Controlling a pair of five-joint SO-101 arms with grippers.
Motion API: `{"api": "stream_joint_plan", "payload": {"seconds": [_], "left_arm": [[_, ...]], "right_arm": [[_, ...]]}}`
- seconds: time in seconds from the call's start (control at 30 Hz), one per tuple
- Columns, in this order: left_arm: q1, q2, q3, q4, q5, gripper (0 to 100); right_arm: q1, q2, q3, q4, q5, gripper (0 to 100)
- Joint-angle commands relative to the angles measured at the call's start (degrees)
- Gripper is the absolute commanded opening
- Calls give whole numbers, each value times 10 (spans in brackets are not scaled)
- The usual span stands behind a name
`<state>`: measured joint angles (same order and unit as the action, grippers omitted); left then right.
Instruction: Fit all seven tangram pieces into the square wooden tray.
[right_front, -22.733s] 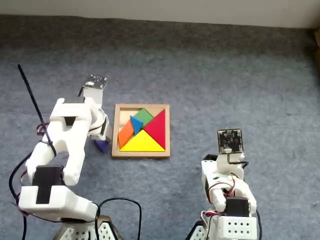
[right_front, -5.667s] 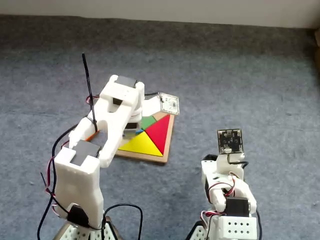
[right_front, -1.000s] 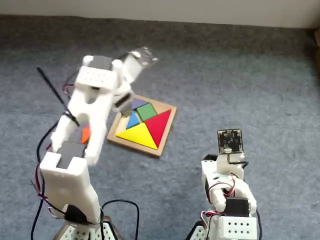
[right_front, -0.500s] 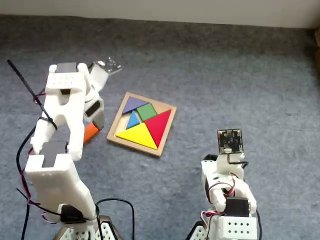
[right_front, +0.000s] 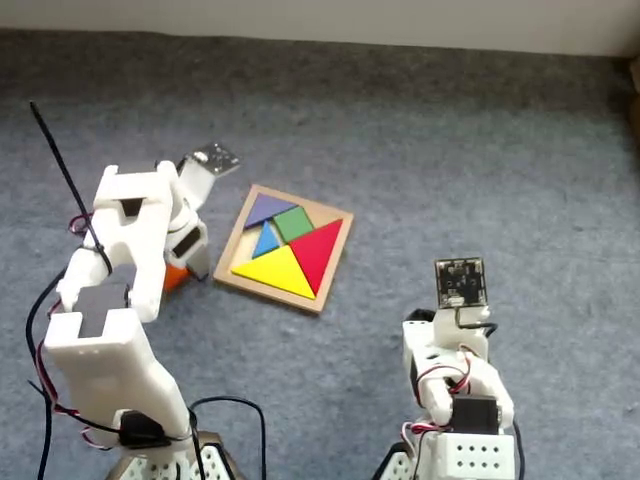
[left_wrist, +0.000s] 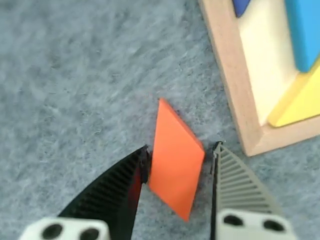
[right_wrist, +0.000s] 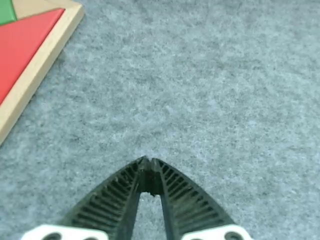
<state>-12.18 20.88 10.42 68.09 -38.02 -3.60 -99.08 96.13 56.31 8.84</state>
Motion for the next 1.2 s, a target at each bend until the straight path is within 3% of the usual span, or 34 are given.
{"api": "stream_joint_plan", "payload": {"seconds": [0.0, 0.1, 0.23, 0.37, 0.73, 1.0, 1.17], "left_arm": [[-14, -27, 0, -11, -3, 207], [-16, -49, -25, -1, 1, 211], [-19, -110, -72, 81, 19, 211], [-8, -148, -52, 110, 18, 211], [-3, -116, 140, -75, 22, 262], [-32, 43, -69, 69, 24, 261], [-31, 129, -195, 145, 38, 165]], "right_arm": [[7, -8, 84, -1, -4, 5], [7, -8, 84, -1, -4, 5], [7, -8, 84, -1, -4, 5], [7, -8, 84, -1, -4, 5], [7, -8, 84, -1, -4, 5], [7, -8, 84, -1, -4, 5], [7, -8, 84, -1, -4, 5]]}}
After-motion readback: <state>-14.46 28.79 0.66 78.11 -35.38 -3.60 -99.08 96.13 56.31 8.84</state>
